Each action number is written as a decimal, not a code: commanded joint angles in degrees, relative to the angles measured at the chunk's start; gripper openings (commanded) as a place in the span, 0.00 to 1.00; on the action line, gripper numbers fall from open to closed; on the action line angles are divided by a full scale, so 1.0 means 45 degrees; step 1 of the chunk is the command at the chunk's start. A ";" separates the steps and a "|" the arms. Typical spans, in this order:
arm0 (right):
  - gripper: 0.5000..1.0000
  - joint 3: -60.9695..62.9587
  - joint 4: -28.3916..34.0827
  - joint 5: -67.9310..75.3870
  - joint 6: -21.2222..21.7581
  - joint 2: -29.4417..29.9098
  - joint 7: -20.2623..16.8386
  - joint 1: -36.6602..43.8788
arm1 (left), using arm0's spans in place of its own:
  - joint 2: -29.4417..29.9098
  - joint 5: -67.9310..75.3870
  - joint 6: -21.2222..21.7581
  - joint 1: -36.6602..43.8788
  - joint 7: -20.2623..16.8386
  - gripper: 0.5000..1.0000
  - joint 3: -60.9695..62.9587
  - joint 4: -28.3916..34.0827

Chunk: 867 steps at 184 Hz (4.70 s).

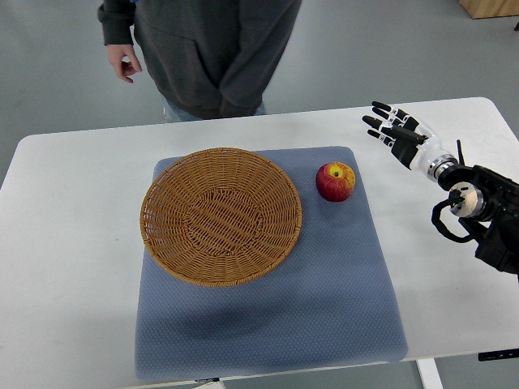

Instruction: Place red apple in basket with right hand

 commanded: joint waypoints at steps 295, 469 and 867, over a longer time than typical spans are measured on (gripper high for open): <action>0.82 -0.0725 0.0313 -1.0685 0.2520 -0.0778 0.2652 0.0665 | 0.0000 0.0001 0.0014 0.0000 0.0000 1.00 0.0000 0.0039; 0.63 -0.2131 0.0684 -1.2892 0.0957 -0.0563 0.2633 0.0684 | 0.0000 0.0001 0.0014 0.0000 0.0000 1.00 0.0020 0.0059; 0.79 -0.5471 0.3125 -1.4884 -0.0488 0.2621 0.2965 0.3965 | 0.0000 0.0001 -0.0006 -0.0020 0.0000 1.00 0.0000 0.0020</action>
